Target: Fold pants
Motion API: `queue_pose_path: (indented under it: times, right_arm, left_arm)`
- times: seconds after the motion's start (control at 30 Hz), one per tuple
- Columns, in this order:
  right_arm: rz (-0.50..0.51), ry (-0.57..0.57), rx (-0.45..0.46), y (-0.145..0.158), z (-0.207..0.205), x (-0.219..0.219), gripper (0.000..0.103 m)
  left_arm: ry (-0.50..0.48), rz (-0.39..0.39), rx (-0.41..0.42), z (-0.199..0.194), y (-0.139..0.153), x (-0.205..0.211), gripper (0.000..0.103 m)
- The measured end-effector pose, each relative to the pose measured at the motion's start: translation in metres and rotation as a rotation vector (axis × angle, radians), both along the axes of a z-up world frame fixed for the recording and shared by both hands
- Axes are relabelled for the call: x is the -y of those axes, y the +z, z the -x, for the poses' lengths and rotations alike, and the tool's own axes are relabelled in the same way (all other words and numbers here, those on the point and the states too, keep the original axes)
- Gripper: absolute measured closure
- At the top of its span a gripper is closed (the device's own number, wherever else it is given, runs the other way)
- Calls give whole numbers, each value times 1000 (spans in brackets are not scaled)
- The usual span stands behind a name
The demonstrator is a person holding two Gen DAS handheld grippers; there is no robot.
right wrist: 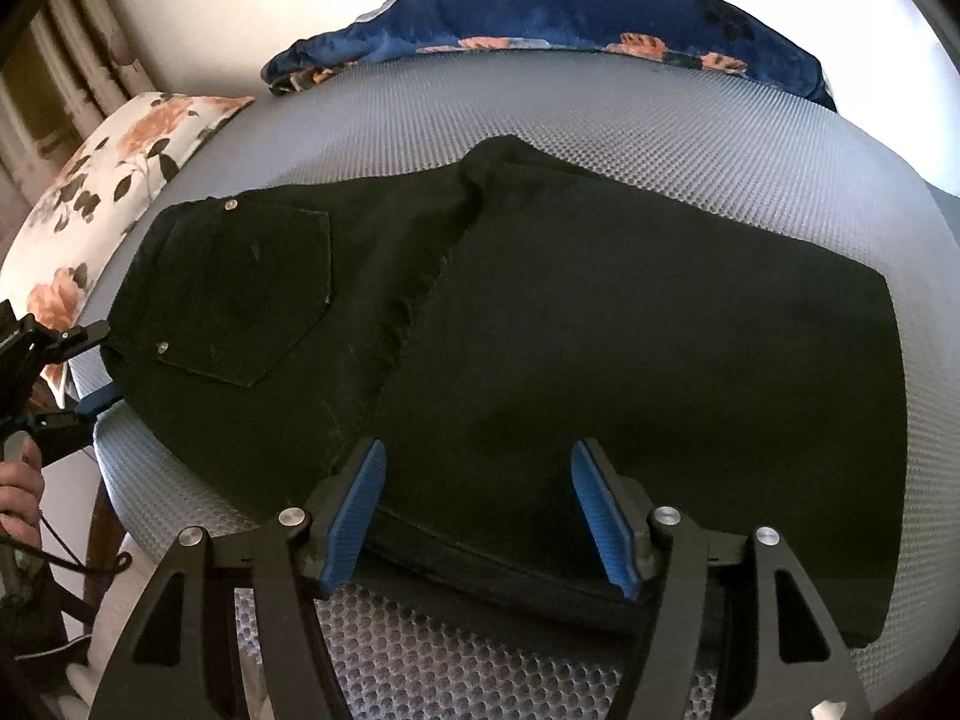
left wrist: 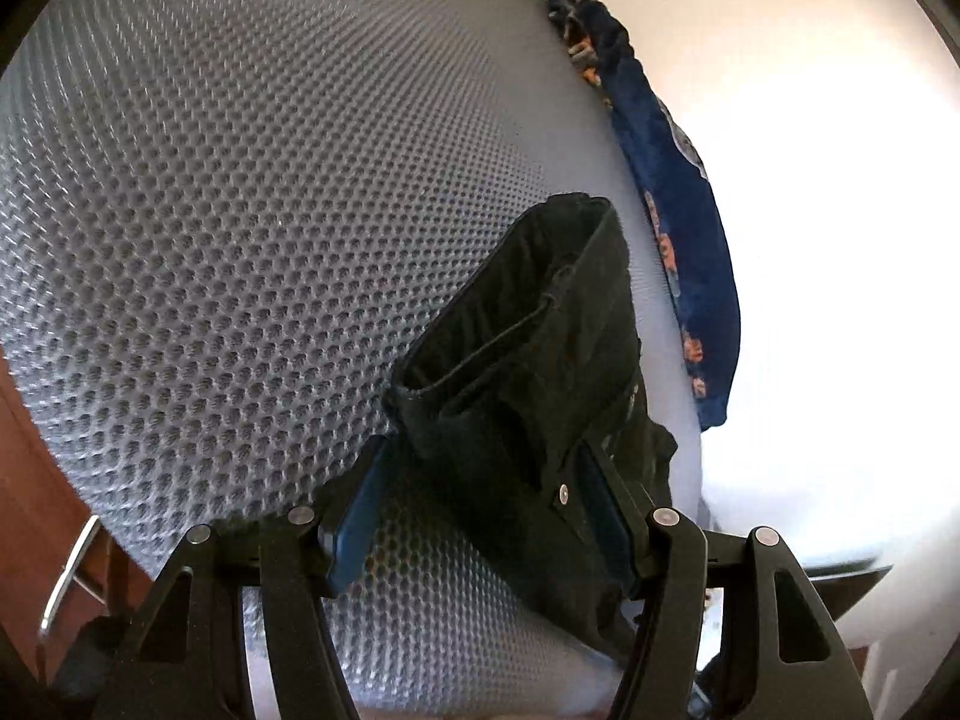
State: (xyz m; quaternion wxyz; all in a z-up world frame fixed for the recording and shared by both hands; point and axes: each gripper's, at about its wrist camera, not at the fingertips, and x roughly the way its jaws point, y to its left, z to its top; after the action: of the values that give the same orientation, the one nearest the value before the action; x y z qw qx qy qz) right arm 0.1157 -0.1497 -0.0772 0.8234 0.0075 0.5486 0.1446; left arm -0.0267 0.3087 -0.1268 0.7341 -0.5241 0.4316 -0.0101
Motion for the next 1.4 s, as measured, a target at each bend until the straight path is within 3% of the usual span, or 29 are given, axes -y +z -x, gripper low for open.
queue_pose_path:
  times: [0.27,0.33,0.47,0.8,0.87,0.97,1.03,1.13,1.23,1.4]
  right_arm:
    - [-11,-8,-6,-5,-2,1,37]
    - [-18,-11,-6,-6,-2,1,35]
    - [-16,-6,-3,-6,-2,0,33]
    - [-31,-6,-4,-7,-2,0,31]
    - [-33,-7,-5,-7,-1,0,31]
    - [-39,-11,-2,-6,-1,1,31]
    - [-44,-13,-3,-6,-1,1,30]
    - [-47,-12,-10,-4,-2,1,29]
    - [-72,-48,-4,4,-3,11,29]
    - [-122,-128,31,26,-8,40,29]
  left_arm:
    - [9,5,69,-18,-5,-4,39]
    - [4,2,91,-23,-4,-3,32]
    - [-13,-40,111,-37,0,3,31]
    - [-34,-41,157,-68,1,18,32]
    - [-44,-82,148,-74,2,23,36]
    - [-37,-147,102,-81,3,25,62]
    - [-26,-121,87,-83,-1,22,73]
    - [-30,-162,94,-83,11,23,78]
    - [-89,-270,175,-90,49,47,79]
    - [-193,-308,311,-107,102,92,79]
